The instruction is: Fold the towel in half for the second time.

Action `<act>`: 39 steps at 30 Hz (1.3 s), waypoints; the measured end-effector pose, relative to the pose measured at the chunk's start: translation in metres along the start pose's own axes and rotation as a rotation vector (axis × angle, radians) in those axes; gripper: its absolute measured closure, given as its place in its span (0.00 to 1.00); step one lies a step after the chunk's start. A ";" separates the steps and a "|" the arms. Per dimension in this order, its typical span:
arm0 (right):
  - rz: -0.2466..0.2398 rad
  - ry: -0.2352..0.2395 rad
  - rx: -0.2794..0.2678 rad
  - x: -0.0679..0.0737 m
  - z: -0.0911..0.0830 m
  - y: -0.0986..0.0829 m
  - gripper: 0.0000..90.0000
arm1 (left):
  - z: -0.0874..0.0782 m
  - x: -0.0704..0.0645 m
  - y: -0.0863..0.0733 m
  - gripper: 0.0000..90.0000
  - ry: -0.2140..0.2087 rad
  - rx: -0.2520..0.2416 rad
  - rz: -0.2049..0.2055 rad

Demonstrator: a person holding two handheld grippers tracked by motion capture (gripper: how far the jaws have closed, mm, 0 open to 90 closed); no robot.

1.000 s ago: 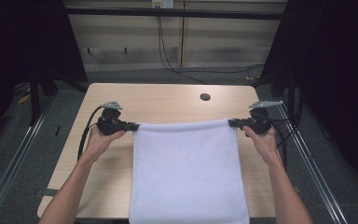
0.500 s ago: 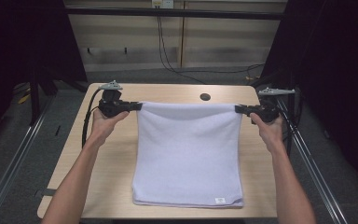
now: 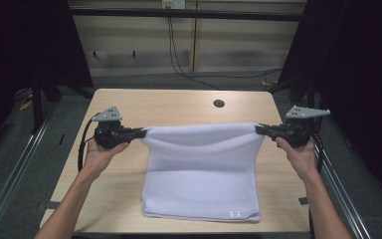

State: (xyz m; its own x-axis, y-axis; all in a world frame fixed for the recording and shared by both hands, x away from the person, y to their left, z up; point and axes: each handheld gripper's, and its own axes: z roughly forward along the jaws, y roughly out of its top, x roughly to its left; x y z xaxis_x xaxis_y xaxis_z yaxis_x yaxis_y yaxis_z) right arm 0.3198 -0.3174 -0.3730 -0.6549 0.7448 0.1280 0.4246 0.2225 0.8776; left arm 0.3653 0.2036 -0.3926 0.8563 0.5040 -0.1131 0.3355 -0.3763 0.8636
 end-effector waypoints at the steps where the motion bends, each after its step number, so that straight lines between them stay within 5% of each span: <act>1: -0.004 0.009 0.002 0.003 -0.004 -0.005 0.96 | -0.001 -0.002 -0.004 0.97 -0.009 0.006 -0.002; 5: -0.008 0.034 0.022 0.018 -0.015 -0.026 0.96 | -0.013 -0.016 -0.022 0.97 -0.033 -0.006 -0.015; 8: -0.017 0.060 0.038 0.030 -0.022 -0.037 0.96 | -0.018 -0.032 -0.032 0.97 -0.047 0.020 0.006; 12: -0.027 0.086 0.085 0.048 -0.029 -0.059 0.96 | -0.022 -0.047 -0.053 0.97 -0.091 0.048 -0.016; 17: -0.011 0.116 0.151 0.070 -0.037 -0.099 0.94 | -0.020 -0.068 -0.094 0.96 -0.143 0.141 -0.040; 22: 0.006 0.143 0.286 0.087 -0.040 -0.135 0.82 | -0.014 -0.094 -0.117 0.95 -0.166 0.279 0.002; 31: 0.075 0.174 0.358 0.091 -0.048 -0.165 0.72 | -0.014 -0.090 -0.122 0.83 -0.219 0.312 -0.030; 34: 0.075 0.161 0.317 0.091 -0.051 -0.161 0.70 | -0.019 -0.088 -0.118 0.74 -0.202 0.276 -0.042; 39: 0.090 0.085 0.153 0.083 -0.061 -0.137 0.62 | -0.025 -0.072 -0.094 0.60 -0.099 0.151 -0.082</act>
State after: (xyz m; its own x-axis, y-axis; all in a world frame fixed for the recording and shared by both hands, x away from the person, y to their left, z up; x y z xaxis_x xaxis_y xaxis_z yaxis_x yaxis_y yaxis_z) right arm 0.1695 -0.3245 -0.4547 -0.6577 0.7117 0.2469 0.5696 0.2554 0.7813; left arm 0.2625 0.2227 -0.4531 0.8558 0.4613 -0.2342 0.4542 -0.4530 0.7671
